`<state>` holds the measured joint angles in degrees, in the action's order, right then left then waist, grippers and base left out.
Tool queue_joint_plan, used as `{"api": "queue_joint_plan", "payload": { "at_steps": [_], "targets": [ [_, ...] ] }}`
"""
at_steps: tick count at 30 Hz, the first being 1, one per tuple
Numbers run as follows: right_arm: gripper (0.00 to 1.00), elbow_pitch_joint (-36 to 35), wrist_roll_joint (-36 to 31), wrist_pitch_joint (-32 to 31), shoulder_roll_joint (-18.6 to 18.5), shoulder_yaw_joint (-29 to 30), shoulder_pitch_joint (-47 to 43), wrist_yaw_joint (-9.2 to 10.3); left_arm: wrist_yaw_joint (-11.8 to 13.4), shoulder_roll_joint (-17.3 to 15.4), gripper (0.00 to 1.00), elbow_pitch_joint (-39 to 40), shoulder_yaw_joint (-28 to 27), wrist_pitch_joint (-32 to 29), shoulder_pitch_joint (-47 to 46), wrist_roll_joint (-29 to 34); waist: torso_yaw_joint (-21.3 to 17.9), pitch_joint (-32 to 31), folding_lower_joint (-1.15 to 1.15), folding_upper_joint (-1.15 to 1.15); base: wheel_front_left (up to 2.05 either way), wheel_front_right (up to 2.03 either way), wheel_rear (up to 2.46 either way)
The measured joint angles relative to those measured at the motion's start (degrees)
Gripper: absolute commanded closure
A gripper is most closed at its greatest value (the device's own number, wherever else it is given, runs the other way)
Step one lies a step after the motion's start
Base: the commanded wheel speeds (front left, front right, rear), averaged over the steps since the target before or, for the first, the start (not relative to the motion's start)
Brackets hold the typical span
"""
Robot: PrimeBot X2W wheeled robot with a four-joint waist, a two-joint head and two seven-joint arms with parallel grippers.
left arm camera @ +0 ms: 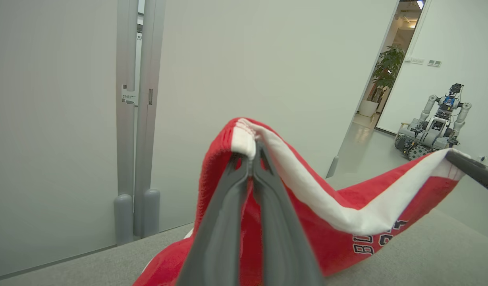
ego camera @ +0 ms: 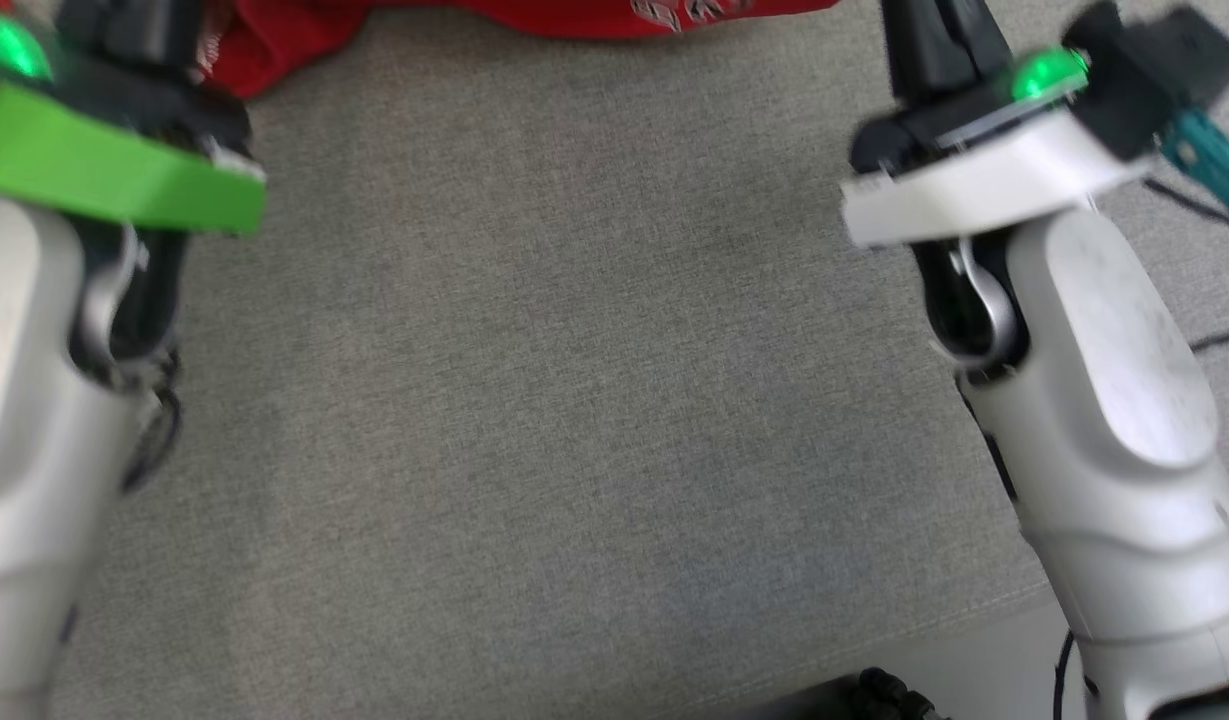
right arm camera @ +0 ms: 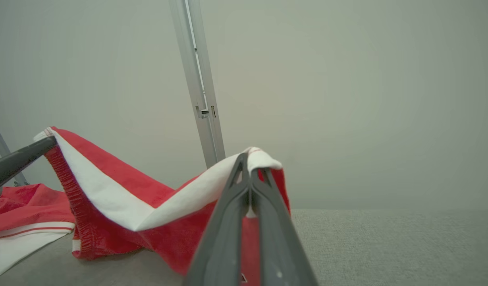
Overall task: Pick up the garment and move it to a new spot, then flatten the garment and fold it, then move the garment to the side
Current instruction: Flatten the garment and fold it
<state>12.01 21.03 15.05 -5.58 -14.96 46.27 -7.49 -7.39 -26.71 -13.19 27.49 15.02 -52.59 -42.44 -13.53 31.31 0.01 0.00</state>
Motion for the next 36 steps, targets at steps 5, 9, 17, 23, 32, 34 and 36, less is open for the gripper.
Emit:
{"api": "queue_joint_plan", "payload": {
  "at_steps": [5,9,17,23,32,34,36],
  "targets": [
    [1.00,-7.3,0.7,0.0,-2.4,3.4,-12.2,0.00,0.0,4.3,1.00,9.1,-6.0,0.0,14.6,-0.8,1.0,-3.0,-0.01,0.00,0.00,0.00,0.00],
    [1.00,-12.2,1.4,0.0,-2.5,6.4,-21.5,0.01,0.0,7.1,1.00,14.3,-8.1,0.0,25.6,1.7,1.9,-6.4,-0.01,0.00,0.00,0.00,0.00],
    [1.00,-18.7,1.4,0.0,-2.3,6.9,-35.7,0.01,0.0,13.4,1.00,19.8,-11.5,0.0,43.3,6.8,2.7,-14.1,-0.01,0.00,0.00,0.00,0.00],
    [1.00,-24.4,1.0,-0.1,-4.0,7.9,-43.2,0.01,0.0,16.0,1.00,24.1,-12.0,0.0,52.1,7.8,3.1,-20.2,-0.01,0.00,0.00,0.00,0.00],
    [1.00,-34.3,-1.2,-6.1,-5.7,10.1,-52.5,0.01,0.0,15.4,1.00,29.4,-9.9,0.0,60.5,9.2,5.1,-25.3,-0.02,0.00,0.00,0.00,0.00],
    [1.00,-34.5,-1.1,-7.2,-5.5,10.4,-53.5,0.00,0.0,15.4,1.00,28.8,-9.2,0.0,61.7,8.3,5.8,-25.5,-0.02,0.00,0.00,0.00,0.00],
    [1.00,-33.4,-0.8,-7.9,-5.5,10.7,-53.7,0.01,0.0,15.6,1.00,26.9,-8.3,0.0,62.4,6.6,6.4,-25.5,-0.02,0.00,0.00,0.00,0.00]
  ]
}}
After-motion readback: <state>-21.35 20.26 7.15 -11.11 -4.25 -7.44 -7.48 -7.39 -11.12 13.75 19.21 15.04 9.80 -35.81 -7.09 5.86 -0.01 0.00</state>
